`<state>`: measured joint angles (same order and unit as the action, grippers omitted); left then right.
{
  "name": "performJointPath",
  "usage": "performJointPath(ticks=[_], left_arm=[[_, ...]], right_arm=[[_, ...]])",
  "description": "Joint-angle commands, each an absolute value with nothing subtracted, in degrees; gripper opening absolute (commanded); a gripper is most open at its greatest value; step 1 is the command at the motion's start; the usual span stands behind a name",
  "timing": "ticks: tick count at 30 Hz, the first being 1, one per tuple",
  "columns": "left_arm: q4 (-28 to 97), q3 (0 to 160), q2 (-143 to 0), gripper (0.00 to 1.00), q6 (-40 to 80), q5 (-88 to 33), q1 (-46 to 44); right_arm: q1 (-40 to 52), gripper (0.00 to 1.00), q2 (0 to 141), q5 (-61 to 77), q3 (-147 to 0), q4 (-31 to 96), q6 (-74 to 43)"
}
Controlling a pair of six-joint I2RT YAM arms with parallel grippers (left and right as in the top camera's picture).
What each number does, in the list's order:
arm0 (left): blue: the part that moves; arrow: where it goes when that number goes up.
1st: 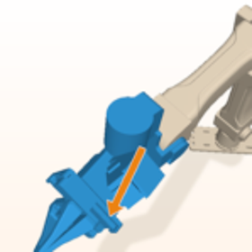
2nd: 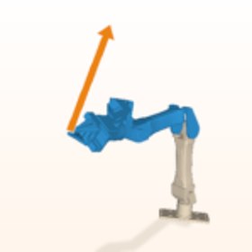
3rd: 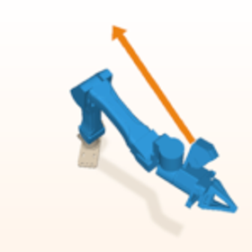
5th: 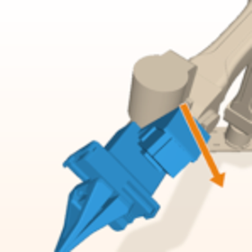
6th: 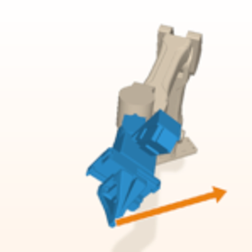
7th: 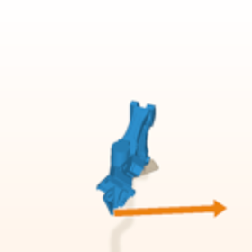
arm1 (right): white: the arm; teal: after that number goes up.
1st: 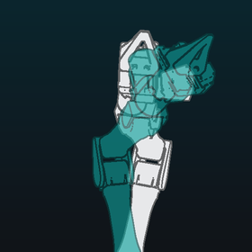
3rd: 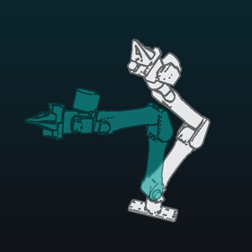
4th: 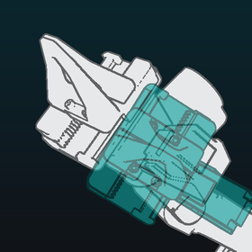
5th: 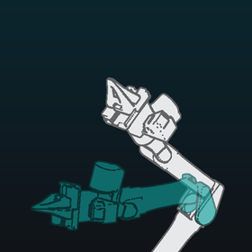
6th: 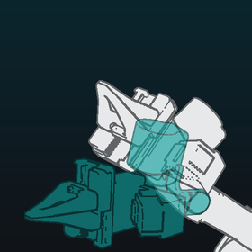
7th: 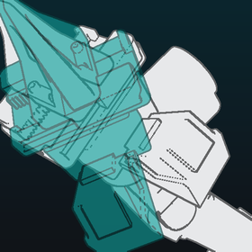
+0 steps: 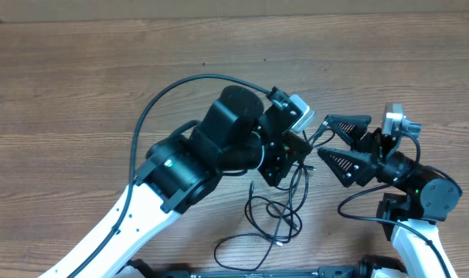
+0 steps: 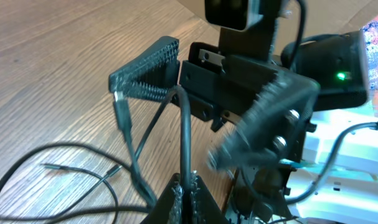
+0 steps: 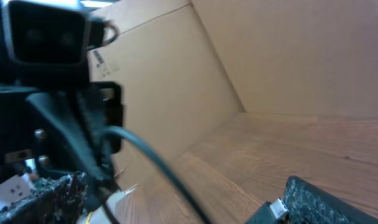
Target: Untangle cables
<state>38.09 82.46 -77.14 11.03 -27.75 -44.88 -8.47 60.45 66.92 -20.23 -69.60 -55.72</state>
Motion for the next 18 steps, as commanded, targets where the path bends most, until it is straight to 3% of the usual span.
performJointPath(ticks=[1, 10, 18], left_arm=[[35.9, 83.4, -78.0, 0.04, 12.1, -30.1, -44.6], [33.9, 83.4, -77.9, 0.04, 12.0, -29.1, -44.6], [32.3, 83.4, -77.9, 0.04, 12.0, -16.9, -44.6]], right_arm=[[-7.2, 1.00, 60.5, 67.2, -20.6, -70.2, -55.5], [-7.2, 0.98, 60.4, 69.1, -20.6, -70.3, -56.7], [-6.8, 0.93, 60.4, 69.8, -20.6, -70.3, -57.3]])
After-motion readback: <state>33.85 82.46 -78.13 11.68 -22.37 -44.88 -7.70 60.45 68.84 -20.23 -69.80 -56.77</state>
